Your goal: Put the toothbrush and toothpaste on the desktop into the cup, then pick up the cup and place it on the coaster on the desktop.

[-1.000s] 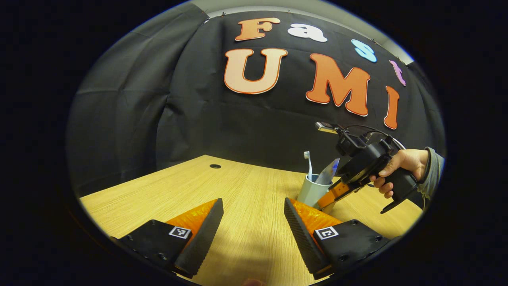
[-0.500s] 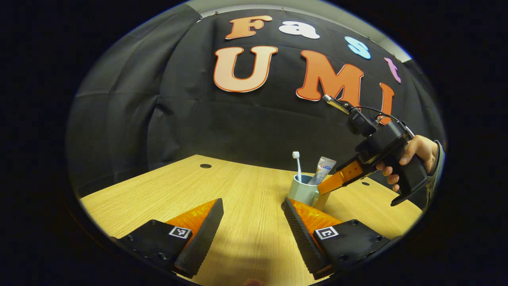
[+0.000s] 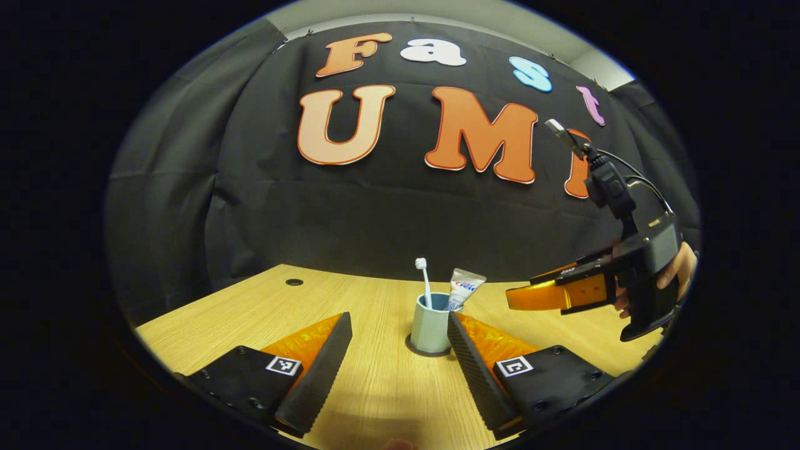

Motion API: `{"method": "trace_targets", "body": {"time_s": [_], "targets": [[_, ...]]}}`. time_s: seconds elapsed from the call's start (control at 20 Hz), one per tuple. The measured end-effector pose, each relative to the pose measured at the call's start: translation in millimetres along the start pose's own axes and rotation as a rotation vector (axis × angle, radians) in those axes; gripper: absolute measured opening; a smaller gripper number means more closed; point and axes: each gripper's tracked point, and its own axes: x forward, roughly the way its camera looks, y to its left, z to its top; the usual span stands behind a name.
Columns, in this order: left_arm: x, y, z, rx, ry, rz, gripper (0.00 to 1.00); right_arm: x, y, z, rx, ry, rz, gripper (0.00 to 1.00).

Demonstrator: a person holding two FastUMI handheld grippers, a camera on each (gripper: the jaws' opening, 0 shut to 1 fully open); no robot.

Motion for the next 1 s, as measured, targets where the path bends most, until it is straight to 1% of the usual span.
{"method": "trace_targets", "body": {"time_s": [0.25,0.3,0.4,0.45,0.55,0.65,0.85,0.95,1.0], "targets": [[-1,-24,12,0.036,-0.029,-0.033,0.99,-29,-35,1,0.003,-0.144,-0.085,0.83],[-3,-29,15,0.043,-0.035,-0.039,0.97,-33,-41,1,0.009,-0.171,-0.100,0.83],[-3,-38,20,0.054,-0.049,-0.053,0.98,-44,-54,-1,0.025,-0.224,-0.125,0.84],[-4,-42,22,0.058,-0.057,-0.057,0.99,-48,-62,-2,0.034,-0.250,-0.138,0.84],[-4,-48,25,0.062,-0.070,-0.064,0.97,-56,-75,-5,0.046,-0.290,-0.168,0.84],[-4,-51,26,0.059,-0.076,-0.064,0.96,-64,-86,-8,0.047,-0.318,-0.202,0.84],[-3,-56,25,0.047,-0.078,-0.064,0.98,-75,-101,-15,0.042,-0.342,-0.254,0.84],[-1,-57,23,0.058,-0.078,-0.064,0.98,-78,-104,-19,0.048,-0.349,-0.268,0.84],[-1,-58,23,0.065,-0.080,-0.064,0.99,-80,-105,-20,0.052,-0.354,-0.268,0.84]]}}
